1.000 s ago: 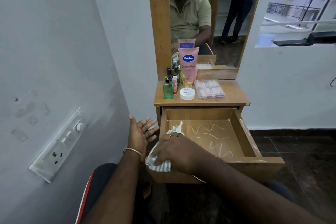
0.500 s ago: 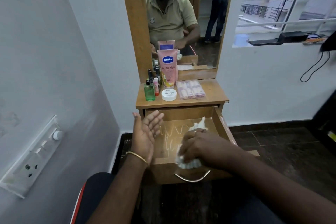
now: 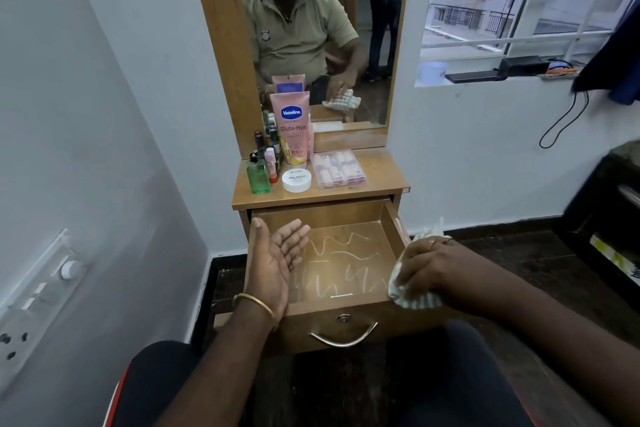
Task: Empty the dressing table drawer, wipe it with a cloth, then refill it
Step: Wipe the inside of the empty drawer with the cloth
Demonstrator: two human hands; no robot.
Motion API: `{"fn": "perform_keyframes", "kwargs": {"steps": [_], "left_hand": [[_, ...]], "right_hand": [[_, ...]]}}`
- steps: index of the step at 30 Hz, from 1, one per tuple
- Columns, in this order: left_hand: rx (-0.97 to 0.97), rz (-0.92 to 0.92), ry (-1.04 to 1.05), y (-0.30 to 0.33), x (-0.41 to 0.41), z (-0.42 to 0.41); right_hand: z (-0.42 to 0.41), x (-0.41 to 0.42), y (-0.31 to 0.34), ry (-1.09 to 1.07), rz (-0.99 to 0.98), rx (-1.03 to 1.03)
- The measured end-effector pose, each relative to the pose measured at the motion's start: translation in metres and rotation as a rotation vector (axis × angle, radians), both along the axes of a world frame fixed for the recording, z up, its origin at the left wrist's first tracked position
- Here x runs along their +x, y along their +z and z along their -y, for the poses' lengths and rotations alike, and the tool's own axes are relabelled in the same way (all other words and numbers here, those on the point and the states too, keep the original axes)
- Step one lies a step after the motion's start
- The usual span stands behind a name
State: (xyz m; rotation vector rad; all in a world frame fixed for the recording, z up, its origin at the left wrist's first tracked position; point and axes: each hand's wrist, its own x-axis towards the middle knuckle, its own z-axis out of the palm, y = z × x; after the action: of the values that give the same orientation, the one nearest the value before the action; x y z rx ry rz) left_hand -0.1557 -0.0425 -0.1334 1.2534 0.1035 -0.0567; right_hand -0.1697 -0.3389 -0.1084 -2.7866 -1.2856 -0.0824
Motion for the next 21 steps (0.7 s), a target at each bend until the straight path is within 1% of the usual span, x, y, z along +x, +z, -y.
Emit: {"fn": "perform_keyframes", "kwargs": {"steps": [3,7,10,14,18,21], "left_hand": [[0.033,-0.005,-0.032,0.006,0.001,0.022],[0.046,-0.042,-0.069,0.012,0.004,0.057],[0.048,-0.066,-0.088,0.015,0.008,0.068],[0.127,-0.057,-0.089,0.008,0.008,0.068],[0.144,-0.062,-0.123,0.006,0.007,0.067],[0.136,-0.05,-0.136,0.004,0.006,0.066]], "right_hand": [[-0.006,-0.006,0.0,0.02,0.074,0.018],[-0.067,-0.013,-0.01,0.123,0.084,0.095],[-0.085,-0.013,-0.017,0.123,0.108,0.131],[-0.04,-0.014,-0.024,0.057,0.064,0.183],[0.033,-0.025,-0.022,-0.091,0.138,0.22],[0.075,-0.028,-0.015,-0.144,0.2,0.214]]}}
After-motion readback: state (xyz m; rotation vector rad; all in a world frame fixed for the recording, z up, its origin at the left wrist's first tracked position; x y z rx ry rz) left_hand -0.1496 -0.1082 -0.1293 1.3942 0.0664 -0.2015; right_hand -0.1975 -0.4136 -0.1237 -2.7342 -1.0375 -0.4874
